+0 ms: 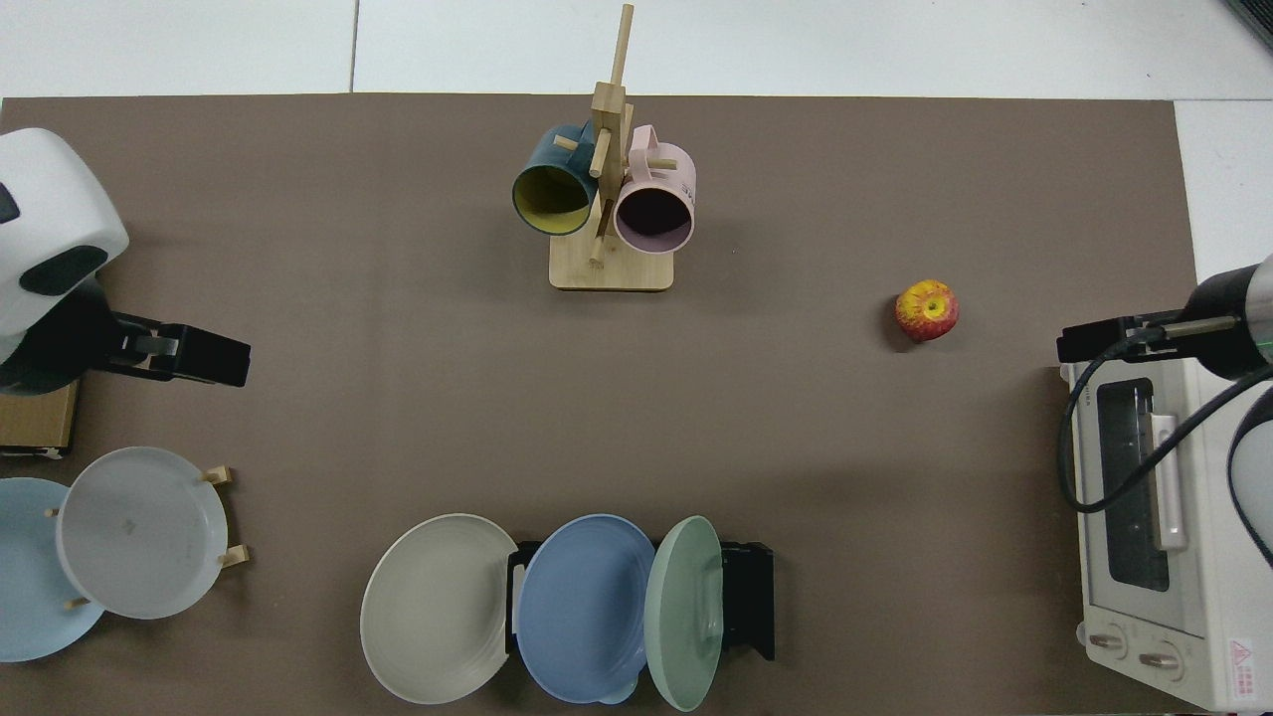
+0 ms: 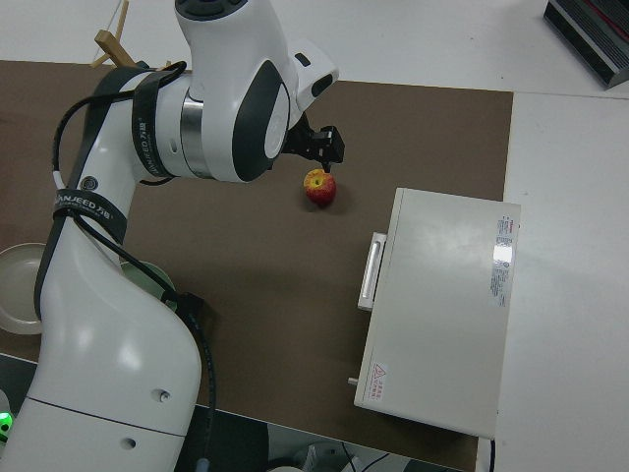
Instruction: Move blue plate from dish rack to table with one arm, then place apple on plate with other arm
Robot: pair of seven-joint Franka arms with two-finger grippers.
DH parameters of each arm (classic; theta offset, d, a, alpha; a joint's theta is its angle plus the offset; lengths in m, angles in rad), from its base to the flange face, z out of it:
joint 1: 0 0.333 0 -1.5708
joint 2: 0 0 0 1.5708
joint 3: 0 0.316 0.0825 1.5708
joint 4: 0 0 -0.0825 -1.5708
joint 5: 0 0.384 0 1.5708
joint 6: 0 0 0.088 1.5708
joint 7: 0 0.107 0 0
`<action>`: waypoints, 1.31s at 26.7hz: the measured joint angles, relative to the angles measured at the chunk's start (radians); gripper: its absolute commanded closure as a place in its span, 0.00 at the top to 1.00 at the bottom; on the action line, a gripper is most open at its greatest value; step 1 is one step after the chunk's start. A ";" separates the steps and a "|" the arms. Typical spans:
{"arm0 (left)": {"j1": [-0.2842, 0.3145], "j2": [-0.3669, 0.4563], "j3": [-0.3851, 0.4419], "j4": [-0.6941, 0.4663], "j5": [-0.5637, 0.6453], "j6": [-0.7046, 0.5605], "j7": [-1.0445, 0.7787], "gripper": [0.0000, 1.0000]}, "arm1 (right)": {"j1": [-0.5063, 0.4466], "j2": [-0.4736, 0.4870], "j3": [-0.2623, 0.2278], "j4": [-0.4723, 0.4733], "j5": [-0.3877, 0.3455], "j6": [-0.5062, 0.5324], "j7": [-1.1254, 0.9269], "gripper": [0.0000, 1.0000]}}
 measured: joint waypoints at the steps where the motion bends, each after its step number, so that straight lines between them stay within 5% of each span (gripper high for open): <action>1: 0.002 0.000 0.001 0.000 0.000 0.000 0.000 1.00 | 0.000 0.000 0.000 0.000 0.000 0.000 0.000 1.00; 19: 0.010 -0.004 -0.008 -0.005 0.000 -0.003 0.001 1.00 | 0.000 0.000 0.000 0.000 0.000 0.001 0.000 1.00; 35: 0.007 -0.085 -0.027 -0.149 -0.065 0.043 0.001 1.00 | -0.001 0.000 0.000 0.000 0.000 0.001 0.000 1.00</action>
